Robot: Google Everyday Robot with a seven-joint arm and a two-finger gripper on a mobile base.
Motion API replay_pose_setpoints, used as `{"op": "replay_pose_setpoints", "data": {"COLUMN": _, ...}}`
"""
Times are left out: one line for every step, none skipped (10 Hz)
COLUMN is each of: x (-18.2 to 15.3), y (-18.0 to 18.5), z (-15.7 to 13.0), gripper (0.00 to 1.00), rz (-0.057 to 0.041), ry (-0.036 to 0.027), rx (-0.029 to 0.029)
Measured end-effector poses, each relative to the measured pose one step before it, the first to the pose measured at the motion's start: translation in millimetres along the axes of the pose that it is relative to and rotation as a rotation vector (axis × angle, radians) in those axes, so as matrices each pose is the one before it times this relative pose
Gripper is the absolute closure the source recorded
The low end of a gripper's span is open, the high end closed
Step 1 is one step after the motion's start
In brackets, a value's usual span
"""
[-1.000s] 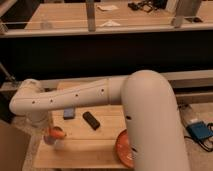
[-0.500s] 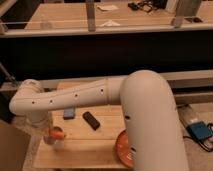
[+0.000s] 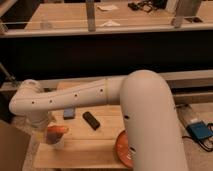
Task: Place the pepper in the ceramic cup
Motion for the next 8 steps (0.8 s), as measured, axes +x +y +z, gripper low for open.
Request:
{"op": "replay_pose_setpoints", "data": {"x": -0.02, "y": -0.01, "z": 0.28, "gripper": 0.46, "rz": -0.00082, "ry": -0.00110, "rx": -0.00022}}
{"op": "replay_pose_setpoints", "data": {"x": -0.01, "y": -0.50, "z": 0.71, "gripper": 0.47, "rz": -0.00126, "ry": -0.00136, "rx": 0.00178}}
{"op": "replay_pose_setpoints", "data": {"x": 0.37, "y": -0.32, "z": -0.34, "gripper": 0.44, "rz": -0.00068, "ry": 0.00035, "rx": 0.00064}}
{"op": "replay_pose_setpoints", "data": {"x": 0.30, "y": -0.37, "z": -0.22, "gripper": 0.35, "rz": -0.00090, "ry": 0.00006, "rx": 0.00052}}
{"op": "replay_pose_setpoints", "data": {"x": -0.27, "y": -0.10, "z": 0.12, "gripper": 0.24, "rz": -0.00084, "ry": -0.00214, "rx": -0.00036}}
{"op": "replay_pose_setpoints", "data": {"x": 0.00, "y": -0.06, "z": 0.40, "gripper": 0.21, "rz": -0.00068, "ry": -0.00066, "rx": 0.00014}}
{"op": "replay_pose_setpoints", "data": {"x": 0.07, "y": -0.16, "z": 0.35, "gripper": 0.21, "rz": -0.00133, "ry": -0.00082, "rx": 0.00040}}
{"op": "replay_pose_setpoints", "data": {"x": 0.01, "y": -0.18, "z": 0.41, "gripper": 0.23, "rz": -0.00131, "ry": -0.00122, "rx": 0.00077}}
